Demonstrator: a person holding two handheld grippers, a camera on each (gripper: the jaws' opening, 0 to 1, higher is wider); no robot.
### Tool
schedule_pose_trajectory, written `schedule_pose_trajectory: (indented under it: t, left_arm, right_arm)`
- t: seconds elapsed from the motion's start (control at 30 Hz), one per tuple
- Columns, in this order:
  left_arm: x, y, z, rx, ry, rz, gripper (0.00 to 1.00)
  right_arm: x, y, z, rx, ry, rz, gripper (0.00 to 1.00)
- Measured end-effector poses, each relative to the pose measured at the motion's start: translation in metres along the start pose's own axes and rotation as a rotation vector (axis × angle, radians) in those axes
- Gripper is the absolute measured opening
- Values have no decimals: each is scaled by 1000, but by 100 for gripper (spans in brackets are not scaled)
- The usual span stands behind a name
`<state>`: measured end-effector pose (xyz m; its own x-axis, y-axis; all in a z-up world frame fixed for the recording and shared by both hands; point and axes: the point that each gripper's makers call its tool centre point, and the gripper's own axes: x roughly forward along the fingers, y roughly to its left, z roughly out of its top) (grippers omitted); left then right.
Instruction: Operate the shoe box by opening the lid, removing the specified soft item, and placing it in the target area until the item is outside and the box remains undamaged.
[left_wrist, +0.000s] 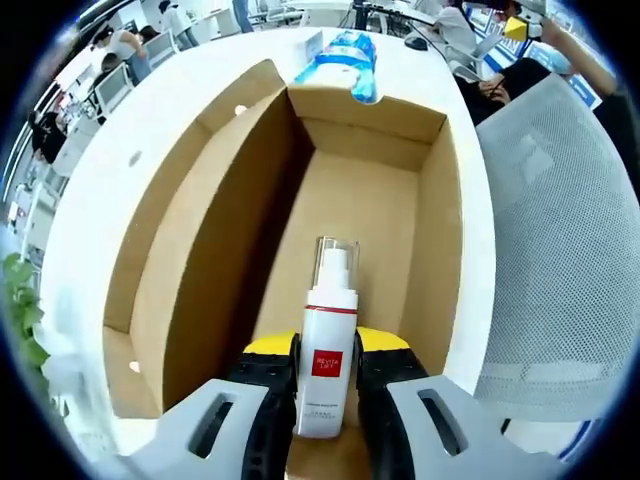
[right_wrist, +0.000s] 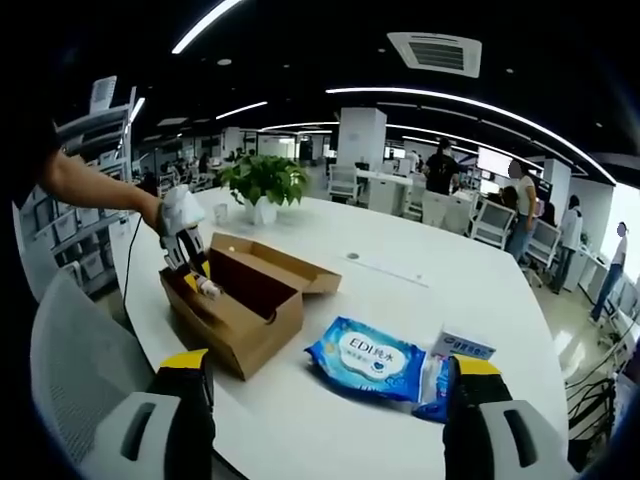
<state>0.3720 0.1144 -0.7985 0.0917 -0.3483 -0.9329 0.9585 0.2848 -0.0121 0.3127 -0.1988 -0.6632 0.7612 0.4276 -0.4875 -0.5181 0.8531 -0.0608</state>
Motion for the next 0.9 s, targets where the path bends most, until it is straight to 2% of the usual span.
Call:
schedule_pose_trajectory:
  t: [0.27,0.63,0.77,0.9]
  left_arm:
    - [-16,2,9,-27,-39,34,20]
    - [-30,0,22,-15,-88,56,20]
    - [-35,-6,31,1,-107,65,20]
    - [-39,-3,39,17,-137,80,20]
  right_arm:
    - [5,8,6,3,-4,17,95]
    - [13,21,11,-5,6,50,94]
    - [16,25,12,4,4,64,92]
    - [19,30,13,13,7,80,86]
